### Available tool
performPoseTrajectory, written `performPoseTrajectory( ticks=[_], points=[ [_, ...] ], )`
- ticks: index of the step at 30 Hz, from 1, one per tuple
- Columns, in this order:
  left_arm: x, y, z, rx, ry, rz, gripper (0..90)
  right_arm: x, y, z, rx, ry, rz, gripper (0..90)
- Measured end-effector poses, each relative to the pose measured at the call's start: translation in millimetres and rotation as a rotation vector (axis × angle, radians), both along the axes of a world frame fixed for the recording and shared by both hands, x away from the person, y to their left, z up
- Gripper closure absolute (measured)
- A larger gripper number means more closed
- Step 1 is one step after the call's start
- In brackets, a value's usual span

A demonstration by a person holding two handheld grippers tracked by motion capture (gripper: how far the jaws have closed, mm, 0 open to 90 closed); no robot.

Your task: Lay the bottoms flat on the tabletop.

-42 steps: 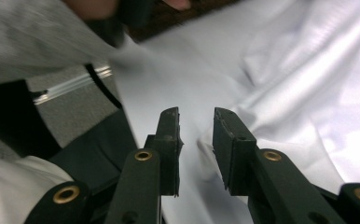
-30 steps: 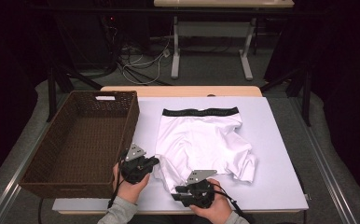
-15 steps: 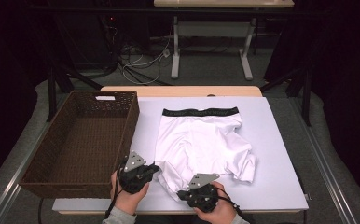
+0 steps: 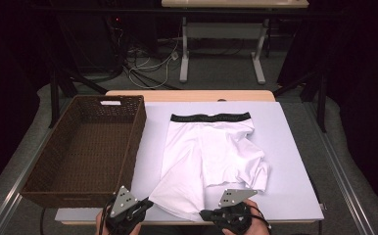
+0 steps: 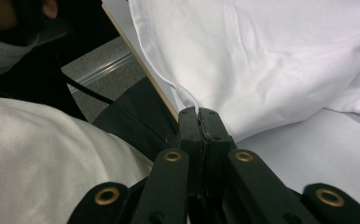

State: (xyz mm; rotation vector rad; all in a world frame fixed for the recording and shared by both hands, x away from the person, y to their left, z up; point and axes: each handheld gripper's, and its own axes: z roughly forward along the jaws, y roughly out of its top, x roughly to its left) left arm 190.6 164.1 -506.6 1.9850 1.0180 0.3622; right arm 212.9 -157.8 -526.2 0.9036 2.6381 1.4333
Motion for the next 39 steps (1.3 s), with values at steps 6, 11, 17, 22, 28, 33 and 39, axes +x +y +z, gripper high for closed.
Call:
performPoseTrajectory(
  ticks=[6,11,17,22,28,33,39],
  points=[
    [-12.3,7.4,-3.2,-0.027,0.040,-0.001,89.7,-1.0,0.9,-1.9,-0.004,0.007,0.012,89.2],
    [-16.9,6.4,-3.7,-0.052,0.040,-0.010,78.0,-5.8,-1.3,-1.7,-0.005,0.003,0.020,88.9],
    [-12.8,1.6,-2.0,-0.075,0.046,-0.016,66.9,-13.0,-4.7,-2.0,0.004,0.026,0.062,77.0],
    [-0.7,-9.8,-4.1,-0.083,0.032,-0.019,60.0,-14.7,-11.8,0.8,0.020,-0.034,0.025,68.0],
    [18.3,-24.1,-10.1,-0.113,0.042,-0.025,54.0,-4.6,-23.0,-2.1,0.034,-0.089,-0.058,63.2],
    [32.4,-37.1,-9.9,-0.123,0.041,-0.042,50.1,5.9,-39.7,-1.0,0.033,-0.122,-0.145,61.6],
    [47.9,-52.0,-8.8,-0.151,0.042,-0.062,47.8,15.0,-57.2,3.5,0.041,-0.129,-0.214,60.2]
  ],
)
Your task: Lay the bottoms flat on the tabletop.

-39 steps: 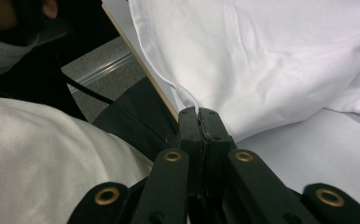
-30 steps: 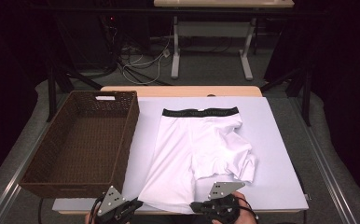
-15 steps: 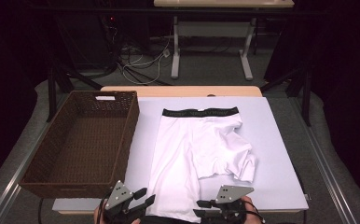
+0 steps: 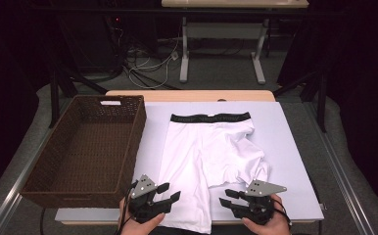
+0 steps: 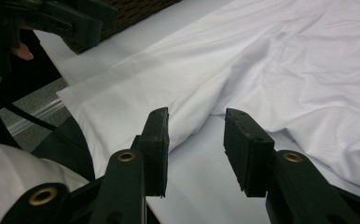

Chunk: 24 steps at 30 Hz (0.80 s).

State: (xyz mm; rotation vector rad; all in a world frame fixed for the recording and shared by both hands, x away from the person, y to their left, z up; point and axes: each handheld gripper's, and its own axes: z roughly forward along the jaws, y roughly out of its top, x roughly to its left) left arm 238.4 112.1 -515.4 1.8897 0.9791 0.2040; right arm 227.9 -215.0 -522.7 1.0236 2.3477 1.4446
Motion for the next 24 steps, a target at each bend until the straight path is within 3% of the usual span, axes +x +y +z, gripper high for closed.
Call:
performPoseTrajectory(
  ticks=[8,14,24],
  points=[
    [17.5,-18.0,4.4,-0.005,-0.014,-0.007,43.5,5.2,-15.3,10.4,0.003,-0.054,-0.056,57.9],
    [27.1,-32.5,12.9,0.003,-0.031,-0.040,41.2,9.2,-31.4,23.8,0.000,-0.092,-0.124,55.8],
    [41.2,-61.5,24.9,-0.017,-0.044,-0.097,37.8,12.0,-75.7,32.3,-0.061,-0.136,-0.256,53.4]
  ],
)
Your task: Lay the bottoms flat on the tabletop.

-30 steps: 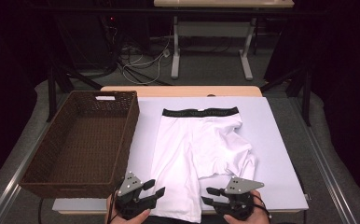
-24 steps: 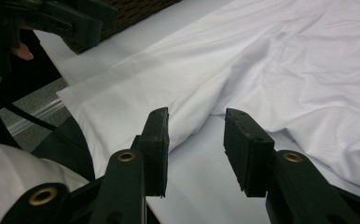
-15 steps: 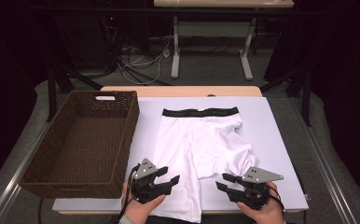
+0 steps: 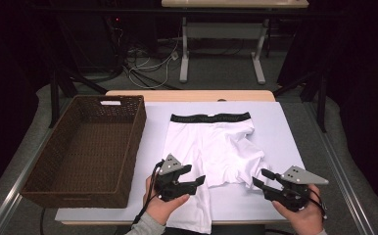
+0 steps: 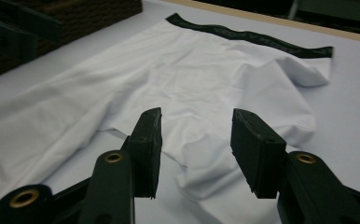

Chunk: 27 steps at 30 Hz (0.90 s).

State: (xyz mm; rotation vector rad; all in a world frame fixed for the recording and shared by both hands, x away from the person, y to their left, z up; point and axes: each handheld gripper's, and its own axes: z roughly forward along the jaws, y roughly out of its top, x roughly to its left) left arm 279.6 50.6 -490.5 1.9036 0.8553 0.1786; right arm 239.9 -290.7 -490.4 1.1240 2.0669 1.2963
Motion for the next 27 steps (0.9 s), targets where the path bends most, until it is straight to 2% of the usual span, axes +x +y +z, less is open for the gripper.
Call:
performPoseTrajectory(
  ticks=[2,5,11,14,17,18,19,20,21,23,24,25,27],
  points=[
    [1.7,-7.2,0.9,0.008,-0.004,-0.016,37.8,0.6,-8.9,-2.8,-0.016,0.000,-0.032,53.4],
    [3.7,-18.7,0.2,0.017,-0.015,-0.040,37.8,1.0,-18.8,-11.3,-0.026,0.029,-0.055,53.4],
    [5.8,-37.7,-5.1,0.015,-0.003,-0.077,37.8,3.4,-22.1,-42.3,-0.076,0.090,-0.048,53.7],
    [6.4,-43.3,-9.4,0.009,0.006,-0.082,37.9,4.0,-20.1,-56.9,-0.103,0.116,-0.025,52.5],
    [7.9,-44.8,-14.0,0.011,0.005,-0.089,37.9,5.3,-15.7,-68.8,-0.170,0.130,-0.012,51.6],
    [8.2,-45.0,-15.8,0.008,0.006,-0.091,37.9,6.5,-14.3,-72.0,-0.189,0.117,-0.008,52.5],
    [8.0,-45.1,-17.5,0.010,0.015,-0.089,37.9,7.5,-13.1,-74.0,-0.208,0.116,-0.007,56.0],
    [8.1,-44.8,-18.8,0.013,0.017,-0.092,37.9,8.1,-11.9,-75.6,-0.202,0.109,-0.003,62.3],
    [7.7,-44.8,-20.5,0.011,0.017,-0.088,37.9,8.5,-12.0,-74.6,-0.207,0.116,0.005,73.0],
    [7.2,-43.9,-21.8,0.021,0.018,-0.095,37.9,8.5,-10.7,-72.3,-0.206,0.147,0.005,86.7],
    [6.7,-44.0,-22.6,0.018,0.015,-0.091,37.9,8.3,-9.6,-70.3,-0.208,0.157,0.012,88.0],
    [6.0,-43.9,-22.9,0.015,0.016,-0.091,37.9,6.4,-6.9,-68.9,-0.191,0.166,0.008,88.3],
    [4.8,-43.3,-22.9,0.023,0.018,-0.096,38.1,1.9,-2.1,-63.0,-0.176,0.176,0.037,88.6]
  ],
)
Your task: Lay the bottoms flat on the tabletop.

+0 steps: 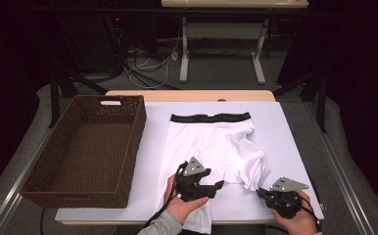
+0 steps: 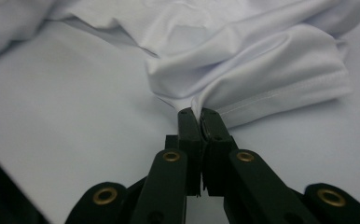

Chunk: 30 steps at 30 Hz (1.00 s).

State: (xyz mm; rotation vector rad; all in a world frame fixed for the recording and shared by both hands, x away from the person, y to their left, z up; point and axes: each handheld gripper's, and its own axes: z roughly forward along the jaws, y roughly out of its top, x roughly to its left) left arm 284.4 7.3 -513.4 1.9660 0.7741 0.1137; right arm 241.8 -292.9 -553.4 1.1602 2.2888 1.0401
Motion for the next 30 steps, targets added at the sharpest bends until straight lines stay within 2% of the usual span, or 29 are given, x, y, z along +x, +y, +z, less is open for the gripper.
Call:
performPoseTrajectory(
  ticks=[2,6,10,11,15,18,20,22,25,30],
  points=[
    [-2.0,-0.9,-1.0,-0.001,-0.004,-0.005,38.3,-5.4,8.1,5.0,0.034,-0.003,0.022,88.6],
    [-5.6,-2.3,-3.0,0.014,-0.009,-0.019,38.8,-14.0,25.1,14.5,0.068,0.015,0.095,88.5],
    [-7.4,-2.8,-5.3,0.028,-0.006,-0.022,39.1,-19.5,42.8,19.8,0.085,0.017,0.153,88.5],
    [-7.9,-2.8,-5.7,0.028,-0.004,-0.018,39.2,-19.2,46.8,20.4,0.092,0.002,0.174,88.5],
    [-6.8,0.9,-4.8,0.036,-0.002,-0.014,39.5,-17.8,62.7,24.7,0.128,0.024,0.227,88.5],
    [-5.5,4.9,-4.2,0.023,-0.010,0.008,39.5,-14.5,72.9,26.6,0.151,0.028,0.269,88.2],
    [-4.2,8.6,-4.0,0.027,-0.010,0.016,39.5,-12.7,76.0,27.6,0.178,0.030,0.292,82.9],
    [-2.9,11.8,-4.4,0.032,-0.014,0.021,39.5,-11.8,75.1,28.5,0.210,-0.005,0.284,71.5],
    [-3.3,12.8,-6.0,0.021,-0.005,0.033,39.5,-10.9,66.5,32.5,0.233,-0.036,0.245,69.0],
    [-7.8,7.8,-8.7,0.035,-0.003,0.005,40.3,-6.3,47.9,35.2,0.229,-0.076,0.169,69.2]
  ],
)
